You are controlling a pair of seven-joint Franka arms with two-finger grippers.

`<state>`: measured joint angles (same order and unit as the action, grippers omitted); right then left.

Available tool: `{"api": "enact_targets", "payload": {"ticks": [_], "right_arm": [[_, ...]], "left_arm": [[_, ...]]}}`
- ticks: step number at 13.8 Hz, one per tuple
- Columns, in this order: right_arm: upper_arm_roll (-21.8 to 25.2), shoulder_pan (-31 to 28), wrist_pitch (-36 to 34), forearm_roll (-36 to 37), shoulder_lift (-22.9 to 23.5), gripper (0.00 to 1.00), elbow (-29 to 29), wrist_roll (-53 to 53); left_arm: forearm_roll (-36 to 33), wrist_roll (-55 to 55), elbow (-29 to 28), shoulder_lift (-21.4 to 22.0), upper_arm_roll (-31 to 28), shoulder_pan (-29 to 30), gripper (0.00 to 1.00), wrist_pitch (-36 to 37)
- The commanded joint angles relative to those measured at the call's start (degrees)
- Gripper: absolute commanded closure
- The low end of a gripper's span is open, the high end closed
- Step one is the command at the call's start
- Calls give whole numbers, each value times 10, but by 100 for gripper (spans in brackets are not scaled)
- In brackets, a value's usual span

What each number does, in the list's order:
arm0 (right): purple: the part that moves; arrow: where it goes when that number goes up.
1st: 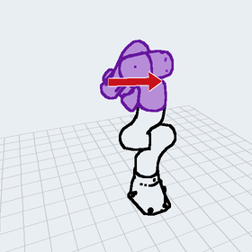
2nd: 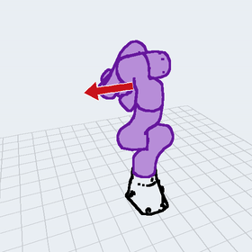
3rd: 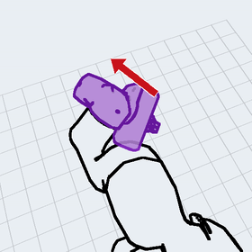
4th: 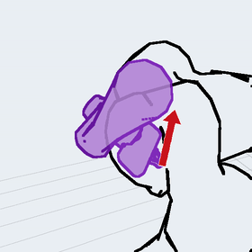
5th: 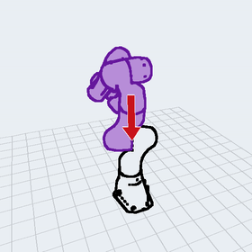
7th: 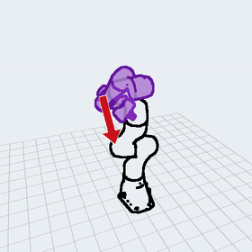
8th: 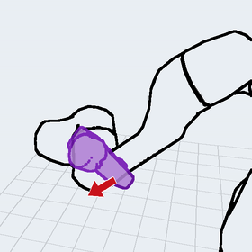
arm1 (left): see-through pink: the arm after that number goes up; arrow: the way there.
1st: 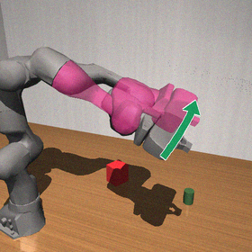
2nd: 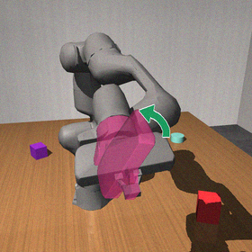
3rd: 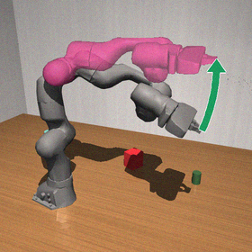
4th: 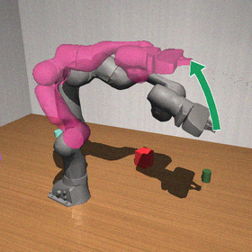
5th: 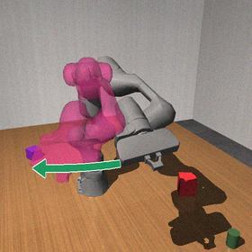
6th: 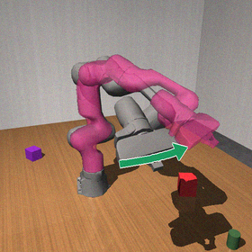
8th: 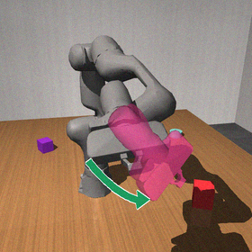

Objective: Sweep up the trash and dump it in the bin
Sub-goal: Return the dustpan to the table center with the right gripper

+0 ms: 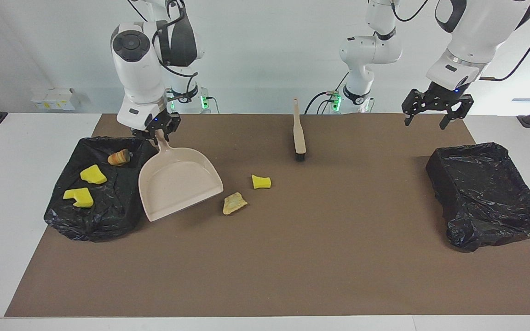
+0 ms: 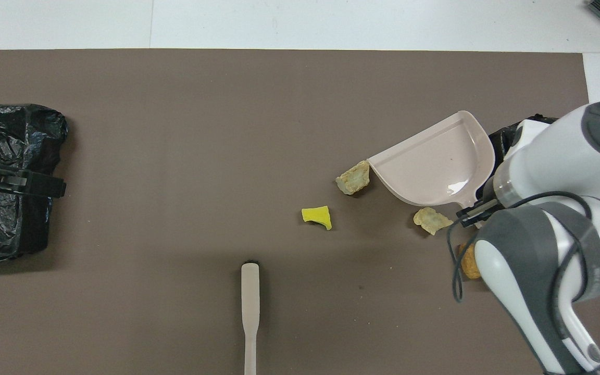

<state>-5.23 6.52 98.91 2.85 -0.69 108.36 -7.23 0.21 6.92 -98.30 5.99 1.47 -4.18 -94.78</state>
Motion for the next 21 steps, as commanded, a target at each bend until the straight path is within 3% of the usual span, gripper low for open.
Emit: {"api": "enact_targets", "payload": {"ticks": [1, 6, 9, 12, 15, 16, 17, 18, 21], "right_arm": [[2, 59, 39, -30, 36, 100, -16, 121], [1, 160, 121, -78, 126, 100, -74, 302], [3, 226, 134, -72, 232, 100, -184, 396], [7, 278, 137, -68, 350, 100, -318, 494], [5, 292, 162, -48, 380, 100, -335, 495], [3, 293, 171, -41, 378, 90, -325, 494], [3, 292, 174, -37, 377, 5, -324, 492], [3, 295, 175, -36, 375, 0, -323, 487], [2, 285, 164, -40, 340, 0, -301, 483]], "left_arm": [[-9, 10, 16, -7, 5, 11, 0, 11], [-6, 10, 22, -16, 5, 12, 0, -2], [-10, 9, 69, -38, 5, 12, 0, 46], [-9, 7, 74, -45, 5, 12, 0, 61], [-10, 6, 100, -63, 5, 12, 0, 68], [-10, 6, 101, -63, 5, 11, 0, 67], [-10, 3, 101, -63, 5, 8, 0, 65], [-13, -1, 101, -63, 5, 3, 0, 62], [-26, -52, 94, -56, 10, 0, 0, 61]]}}
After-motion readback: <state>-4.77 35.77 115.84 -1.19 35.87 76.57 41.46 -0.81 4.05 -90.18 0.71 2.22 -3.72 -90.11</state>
